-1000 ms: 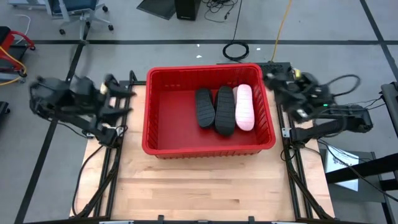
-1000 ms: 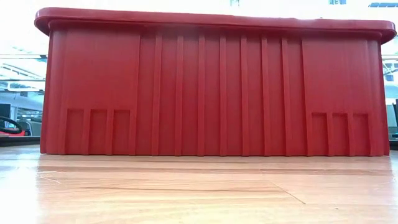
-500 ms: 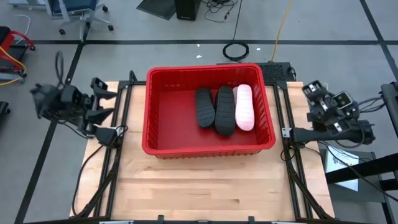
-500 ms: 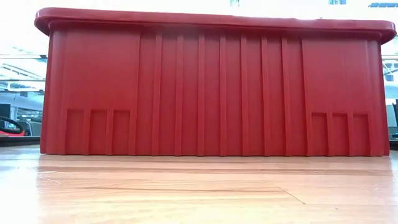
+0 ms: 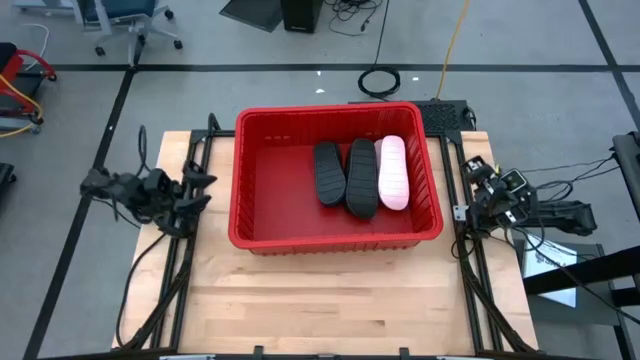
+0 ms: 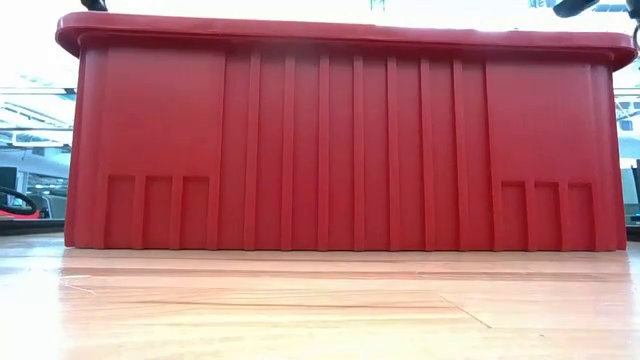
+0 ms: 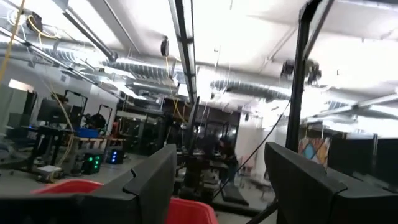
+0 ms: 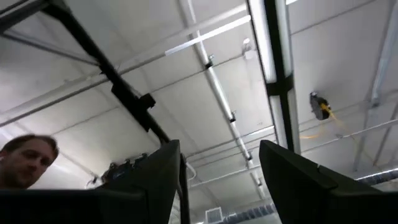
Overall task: Pick and place slides into bin
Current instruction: Return to Home Position
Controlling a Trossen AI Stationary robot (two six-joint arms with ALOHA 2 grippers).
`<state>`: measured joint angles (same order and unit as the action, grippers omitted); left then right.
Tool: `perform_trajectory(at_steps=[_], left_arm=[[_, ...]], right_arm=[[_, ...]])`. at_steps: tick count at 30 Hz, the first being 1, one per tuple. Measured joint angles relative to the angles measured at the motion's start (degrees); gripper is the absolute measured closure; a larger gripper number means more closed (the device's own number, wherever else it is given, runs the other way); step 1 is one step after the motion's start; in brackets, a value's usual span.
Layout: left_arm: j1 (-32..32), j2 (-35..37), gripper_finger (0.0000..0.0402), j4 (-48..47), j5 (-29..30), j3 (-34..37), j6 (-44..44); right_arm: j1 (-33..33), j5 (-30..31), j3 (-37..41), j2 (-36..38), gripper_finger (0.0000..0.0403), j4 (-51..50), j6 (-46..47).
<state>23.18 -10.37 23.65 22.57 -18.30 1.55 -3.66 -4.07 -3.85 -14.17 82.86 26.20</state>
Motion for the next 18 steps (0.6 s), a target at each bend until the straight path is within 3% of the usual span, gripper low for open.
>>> perform_trajectory(at_steps=[5,18], left_arm=[[0.0,2.5,0.0151,4.5,0.1,6.4,-1.0],[0.0,4.9,0.0151,5.2,2.0,15.2,-5.2]], right_arm=[[0.0,1.1,2.8,0.0,0.0193,2.3,0.0],[0.0,1.0,3.0,0.0,0.0193,-9.9,-0.6]])
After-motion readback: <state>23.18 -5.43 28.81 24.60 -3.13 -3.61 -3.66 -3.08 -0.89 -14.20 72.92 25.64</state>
